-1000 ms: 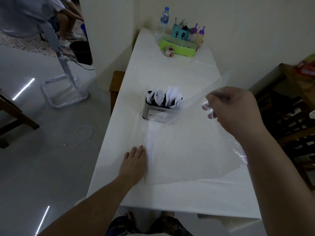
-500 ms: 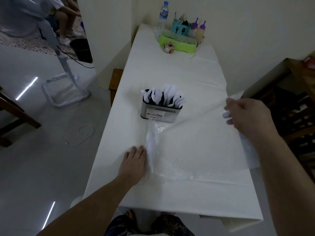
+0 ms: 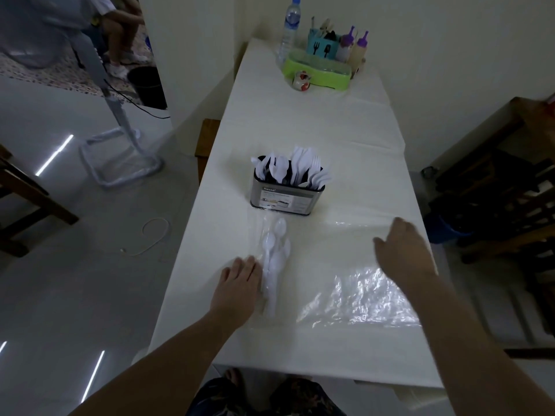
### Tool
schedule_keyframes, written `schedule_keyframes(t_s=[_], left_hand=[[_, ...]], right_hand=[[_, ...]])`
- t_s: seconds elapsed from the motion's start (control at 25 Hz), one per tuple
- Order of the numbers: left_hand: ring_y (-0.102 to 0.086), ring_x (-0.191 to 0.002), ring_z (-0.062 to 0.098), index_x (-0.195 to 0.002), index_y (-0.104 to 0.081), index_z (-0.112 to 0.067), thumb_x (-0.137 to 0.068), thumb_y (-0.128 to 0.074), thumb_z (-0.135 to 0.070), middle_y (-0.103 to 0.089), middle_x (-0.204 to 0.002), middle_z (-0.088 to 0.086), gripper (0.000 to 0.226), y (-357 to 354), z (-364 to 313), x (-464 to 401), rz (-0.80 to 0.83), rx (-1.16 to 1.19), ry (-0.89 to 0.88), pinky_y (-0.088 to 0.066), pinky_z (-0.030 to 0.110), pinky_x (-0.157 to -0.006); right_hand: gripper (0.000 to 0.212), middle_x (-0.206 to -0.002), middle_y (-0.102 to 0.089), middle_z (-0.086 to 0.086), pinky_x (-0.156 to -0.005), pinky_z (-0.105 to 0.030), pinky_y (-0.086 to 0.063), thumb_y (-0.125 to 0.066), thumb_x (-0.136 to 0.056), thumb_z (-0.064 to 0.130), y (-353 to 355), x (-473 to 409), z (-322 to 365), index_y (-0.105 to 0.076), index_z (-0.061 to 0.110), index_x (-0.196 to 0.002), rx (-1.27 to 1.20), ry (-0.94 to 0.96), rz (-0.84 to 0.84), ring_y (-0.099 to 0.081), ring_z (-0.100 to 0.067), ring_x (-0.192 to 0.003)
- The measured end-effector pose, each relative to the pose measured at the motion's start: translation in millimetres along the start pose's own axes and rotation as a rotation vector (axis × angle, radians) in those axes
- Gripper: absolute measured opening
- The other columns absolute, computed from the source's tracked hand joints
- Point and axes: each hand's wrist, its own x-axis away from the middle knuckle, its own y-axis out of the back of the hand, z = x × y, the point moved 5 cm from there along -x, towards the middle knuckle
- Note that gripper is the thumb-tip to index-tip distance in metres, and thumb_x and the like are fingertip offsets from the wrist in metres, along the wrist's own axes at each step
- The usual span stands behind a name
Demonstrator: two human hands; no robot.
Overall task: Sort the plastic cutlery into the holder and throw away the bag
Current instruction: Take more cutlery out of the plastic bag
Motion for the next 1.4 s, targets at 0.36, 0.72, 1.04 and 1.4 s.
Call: schedule_keyframes(t_s=[0.36, 0.72, 1.04, 1.4], left_hand=[[-0.003, -0.151, 0.035, -0.157, -0.008, -0.013, -0.101, -0.041, -0.021, -0.004, -0.166, 0.008, 0.065, 1.5, 0.0, -1.9, -0.031, 0.08, 0.017, -0.013, 0.05, -0.122], [-0.055, -0.118, 0.031, -0.134, -0.052, -0.002, -0.097, -0.052, -0.011, -0.061, -0.126, 0.015, 0.039, 19.3, 15.6, -5.7, -0.225, 0.639, 0.23, -0.045, 0.037, -0.098], [-0.054, -0.124, 0.027, -0.131, -0.058, -0.004, -0.094, -0.05, -0.003, -0.061, -0.132, 0.014, 0.038, 10.7, 47.6, -22.1, -0.129, 1.019, 0.461, -0.036, 0.031, -0.107], [-0.06, -0.116, 0.024, -0.123, -0.065, -0.007, -0.092, -0.054, -0.009, -0.066, -0.124, 0.008, 0.032, 18.8, 51.9, -19.5, -0.093, 0.951, 0.497, -0.042, 0.028, -0.099]], right_hand=[[0.05, -0.145, -0.042, -0.018, -0.111, -0.039, -0.035, -0.047, -0.099, 0.024, -130.6, 52.4, 117.0, -0.039, 0.002, -0.143, -0.055, 0.411, 0.221, -0.041, -0.034, -0.13], [0.021, -0.114, -0.06, -0.009, -0.085, -0.033, -0.052, -0.046, -0.1, 0.014, -166.1, 74.0, 176.3, -0.058, 0.011, -0.117, -0.17, 0.26, 0.316, -0.063, -0.025, -0.1], [0.026, -0.124, -0.061, -0.014, -0.095, -0.031, -0.049, -0.042, -0.102, 0.007, -172.0, 69.8, 203.6, -0.056, 0.004, -0.124, -0.078, 0.169, 0.377, -0.061, -0.025, -0.116], [0.022, -0.117, -0.067, -0.01, -0.088, -0.03, -0.052, -0.046, -0.101, 0.011, -175.1, 63.6, 209.5, -0.06, 0.006, -0.117, -0.037, 0.117, 0.407, -0.065, -0.024, -0.109]])
